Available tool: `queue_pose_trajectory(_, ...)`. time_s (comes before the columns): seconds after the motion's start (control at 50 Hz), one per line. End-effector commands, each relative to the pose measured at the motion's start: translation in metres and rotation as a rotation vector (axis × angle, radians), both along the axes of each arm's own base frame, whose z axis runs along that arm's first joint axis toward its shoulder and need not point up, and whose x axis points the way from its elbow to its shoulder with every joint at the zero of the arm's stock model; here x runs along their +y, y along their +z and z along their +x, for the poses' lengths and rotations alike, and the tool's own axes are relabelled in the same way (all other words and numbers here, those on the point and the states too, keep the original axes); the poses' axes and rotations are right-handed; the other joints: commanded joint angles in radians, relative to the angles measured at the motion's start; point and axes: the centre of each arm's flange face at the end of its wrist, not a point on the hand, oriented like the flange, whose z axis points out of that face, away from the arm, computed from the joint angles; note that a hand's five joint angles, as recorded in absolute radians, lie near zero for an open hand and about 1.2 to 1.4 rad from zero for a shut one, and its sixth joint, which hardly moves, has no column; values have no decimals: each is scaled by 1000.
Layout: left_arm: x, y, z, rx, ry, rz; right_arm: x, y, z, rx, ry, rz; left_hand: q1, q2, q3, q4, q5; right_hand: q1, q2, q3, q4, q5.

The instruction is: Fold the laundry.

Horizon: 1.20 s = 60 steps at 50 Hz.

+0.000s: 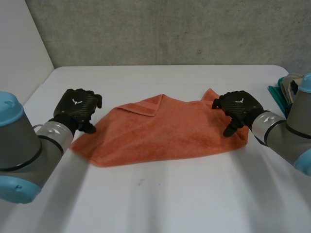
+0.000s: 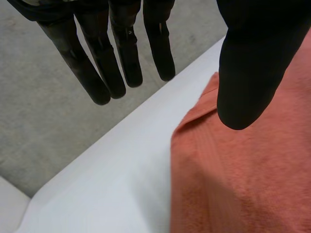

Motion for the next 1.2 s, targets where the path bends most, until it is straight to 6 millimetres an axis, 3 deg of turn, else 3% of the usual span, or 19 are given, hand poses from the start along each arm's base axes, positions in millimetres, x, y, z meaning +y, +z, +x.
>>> queue_pose_trajectory(0.02,30,1,1,-66,-128,165,6,3,-2,33,-52,21,-100,-107,-109,-104,-98,-33,-28,-24,-7,18)
queue_pose_trajectory(0.14,44,-12,2,-164,-204,258,13,-2,-2,52,-50,48,-97,-105,-106,-101,-95,-36,-31,-27,-10,15)
queue_pose_trajectory(0.42,15,-70,4,-306,-209,264,21,-11,-3,98,-30,43,108,101,99,104,110,-36,-31,-27,-10,15)
queue_pose_trajectory(0.62,2,-75,-2,-303,-217,225,21,-13,-3,100,-30,45,322,315,313,318,324,-36,-31,-27,-10,15)
queue_pose_trajectory(0.68,-1,-74,-4,-295,-221,207,22,-14,-3,102,-31,48,621,614,612,617,623,-33,-28,-24,-7,18)
queue_pose_trajectory(0.7,-3,-74,-5,-295,-224,195,22,-13,-3,103,-34,48,819,812,810,816,821,-36,-31,-27,-10,15)
queue_pose_trajectory(0.84,-15,-62,-9,-268,-199,94,19,-13,-7,114,-67,49,821,814,812,818,823,-112,-107,-103,-86,-61)
queue_pose_trajectory(0.94,-16,-38,-10,-207,-184,40,16,-22,-18,165,-132,119,821,814,812,818,823,-294,-289,-286,-268,-243)
queue_pose_trajectory(1.08,-12,-7,-10,-106,-162,7,12,-35,-23,212,-146,210,821,814,812,818,823,-294,-289,-286,-268,-243)
queue_pose_trajectory(1.12,-12,0,-10,-71,-155,5,7,-40,-21,207,-147,202,821,814,812,818,823,-157,-152,-148,-131,-106)
queue_pose_trajectory(1.18,-11,8,-8,-37,-146,2,3,-43,-19,194,-149,188,821,814,812,818,823,482,487,490,507,533)
queue_pose_trajectory(1.2,-11,11,-8,-27,-144,4,-1,-43,-20,182,-157,173,821,814,812,818,823,923,928,932,949,974)
